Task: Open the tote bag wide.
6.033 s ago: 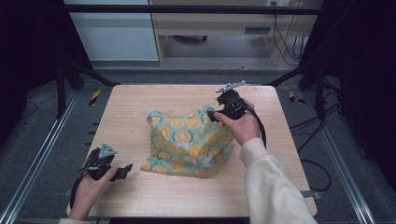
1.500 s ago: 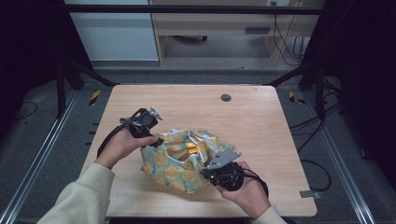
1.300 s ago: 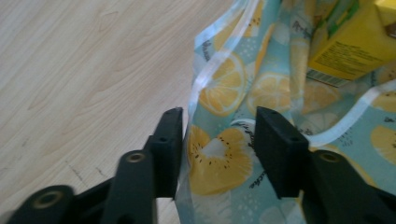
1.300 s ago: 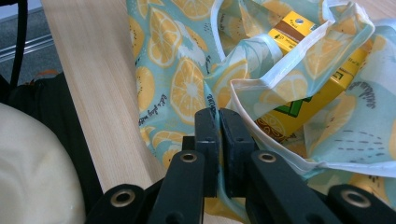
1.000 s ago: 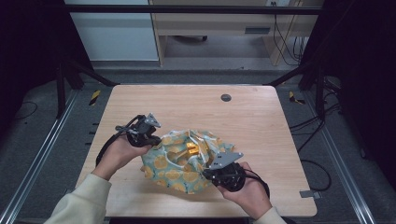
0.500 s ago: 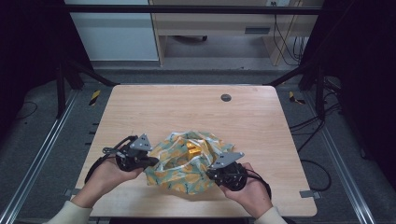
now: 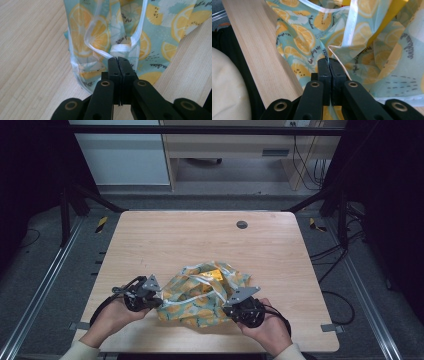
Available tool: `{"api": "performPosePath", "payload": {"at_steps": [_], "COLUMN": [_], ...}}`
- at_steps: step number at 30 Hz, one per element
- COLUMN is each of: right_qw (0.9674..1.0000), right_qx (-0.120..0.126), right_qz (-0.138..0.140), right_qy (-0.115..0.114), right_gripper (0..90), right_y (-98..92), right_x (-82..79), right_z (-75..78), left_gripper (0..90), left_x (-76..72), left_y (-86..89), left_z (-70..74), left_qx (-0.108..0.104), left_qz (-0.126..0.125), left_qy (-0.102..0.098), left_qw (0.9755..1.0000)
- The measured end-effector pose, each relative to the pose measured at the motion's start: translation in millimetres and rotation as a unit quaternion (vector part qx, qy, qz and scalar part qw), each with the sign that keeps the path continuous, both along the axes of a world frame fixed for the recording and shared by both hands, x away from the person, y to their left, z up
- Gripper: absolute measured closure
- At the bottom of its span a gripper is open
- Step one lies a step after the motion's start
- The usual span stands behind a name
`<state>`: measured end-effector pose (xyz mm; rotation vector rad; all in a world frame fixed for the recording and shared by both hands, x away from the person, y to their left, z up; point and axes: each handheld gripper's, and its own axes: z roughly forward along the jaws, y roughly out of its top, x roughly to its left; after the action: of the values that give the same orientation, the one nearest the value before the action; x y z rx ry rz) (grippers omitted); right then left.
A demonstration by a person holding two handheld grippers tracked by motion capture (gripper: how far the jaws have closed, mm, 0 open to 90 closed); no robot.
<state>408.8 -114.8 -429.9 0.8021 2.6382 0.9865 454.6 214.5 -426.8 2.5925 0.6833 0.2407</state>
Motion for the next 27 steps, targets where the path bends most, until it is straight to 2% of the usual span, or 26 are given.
{"api": "performPosePath", "payload": {"at_steps": [10, 15, 24, 27], "right_qw": [0.9998, 0.9997, 0.9993, 0.9992], "right_qx": [0.001, -0.004, -0.014, -0.016], "right_qz": [-0.012, -0.011, -0.014, -0.014], "right_qy": [0.015, 0.021, 0.032, 0.034], "right_gripper": [90.0, 90.0, 90.0, 89.5], "right_y": [-10.3, -11.7, -11.9, -10.6], "right_x": [0.0, 0.5, 4.0, 4.4], "right_z": [-8.8, -12.6, -19.0, -19.5], "left_gripper": [89.5, 89.4, 89.1, 89.1], "left_x": [-1.8, -1.8, 1.8, 1.7], "left_y": [6.8, 8.2, 12.5, 12.2], "left_z": [-7.4, -11.5, -18.4, -19.7], "left_qx": [-0.002, -0.003, -0.017, -0.013], "left_qz": [0.007, 0.01, 0.024, 0.022], "left_qy": [0.004, 0.007, 0.01, 0.012], "left_qw": [1.0, 0.9999, 0.9995, 0.9996]}}
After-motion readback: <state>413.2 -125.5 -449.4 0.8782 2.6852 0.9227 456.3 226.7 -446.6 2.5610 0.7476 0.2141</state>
